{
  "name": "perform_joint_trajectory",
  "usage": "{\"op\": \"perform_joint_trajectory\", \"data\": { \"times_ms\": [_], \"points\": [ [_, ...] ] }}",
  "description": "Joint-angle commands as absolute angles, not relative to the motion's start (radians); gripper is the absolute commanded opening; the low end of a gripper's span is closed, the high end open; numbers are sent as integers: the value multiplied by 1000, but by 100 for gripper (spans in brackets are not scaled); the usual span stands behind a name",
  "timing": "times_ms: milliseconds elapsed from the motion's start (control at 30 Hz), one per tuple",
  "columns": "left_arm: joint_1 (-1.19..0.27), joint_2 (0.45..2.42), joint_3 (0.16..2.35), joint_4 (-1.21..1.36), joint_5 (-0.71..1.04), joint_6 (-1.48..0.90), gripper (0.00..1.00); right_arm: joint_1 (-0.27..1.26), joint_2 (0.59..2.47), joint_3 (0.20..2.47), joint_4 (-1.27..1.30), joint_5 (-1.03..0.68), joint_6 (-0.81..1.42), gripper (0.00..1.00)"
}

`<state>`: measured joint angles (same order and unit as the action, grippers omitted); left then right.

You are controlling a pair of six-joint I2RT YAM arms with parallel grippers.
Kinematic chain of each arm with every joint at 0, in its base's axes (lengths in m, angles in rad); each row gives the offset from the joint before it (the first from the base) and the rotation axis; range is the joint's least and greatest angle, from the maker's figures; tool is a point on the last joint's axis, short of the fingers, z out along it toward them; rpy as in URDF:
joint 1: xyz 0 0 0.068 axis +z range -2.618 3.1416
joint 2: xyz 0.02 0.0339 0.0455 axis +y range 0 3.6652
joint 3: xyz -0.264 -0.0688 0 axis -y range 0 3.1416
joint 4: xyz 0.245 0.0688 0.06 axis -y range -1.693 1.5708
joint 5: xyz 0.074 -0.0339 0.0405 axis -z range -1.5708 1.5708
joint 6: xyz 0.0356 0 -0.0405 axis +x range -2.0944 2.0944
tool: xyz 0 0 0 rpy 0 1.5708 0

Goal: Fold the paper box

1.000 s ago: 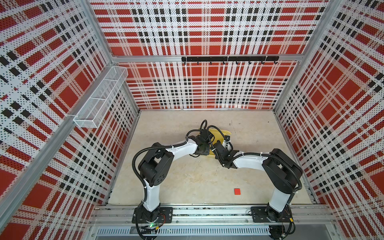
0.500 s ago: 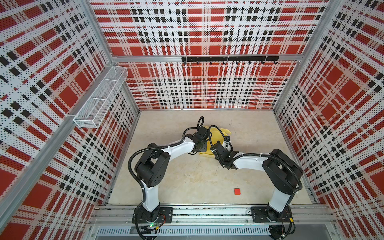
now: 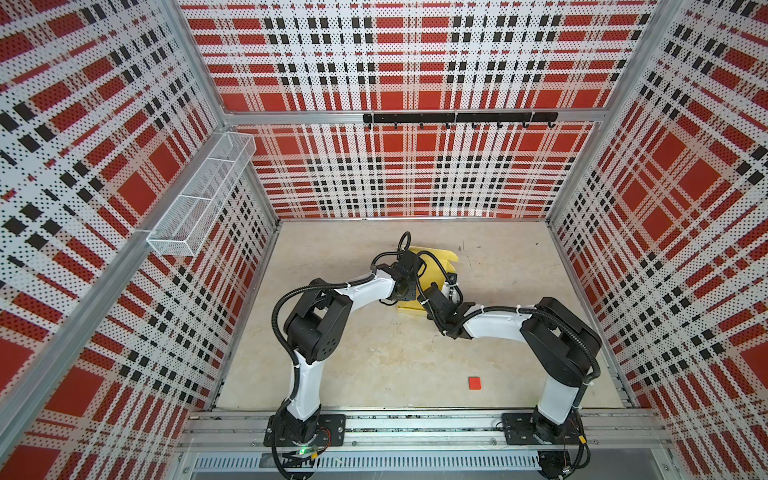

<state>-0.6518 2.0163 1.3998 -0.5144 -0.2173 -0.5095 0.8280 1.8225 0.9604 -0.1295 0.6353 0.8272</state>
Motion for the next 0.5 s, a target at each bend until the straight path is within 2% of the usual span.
{"op": "perform_joint_trajectory", "data": {
  "times_ms": [0,133,233,333,467],
  "points": [
    [-665,2038,1426,-539,-238,-515,21,842,1828,988,-117,641,824,0],
    [-665,2065,1434,-541,-235,-523,22,842,1843,980,-91,633,818,0],
    [-665,2075,1446,-554,-233,-517,28,841,1839,993,-119,637,823,0],
    [-660,2090,1446,-551,-225,-525,27,845,1839,969,-69,627,824,0],
    [-658,2088,1460,-564,-236,-520,15,845,1831,988,-123,644,824,0]
  ]
}}
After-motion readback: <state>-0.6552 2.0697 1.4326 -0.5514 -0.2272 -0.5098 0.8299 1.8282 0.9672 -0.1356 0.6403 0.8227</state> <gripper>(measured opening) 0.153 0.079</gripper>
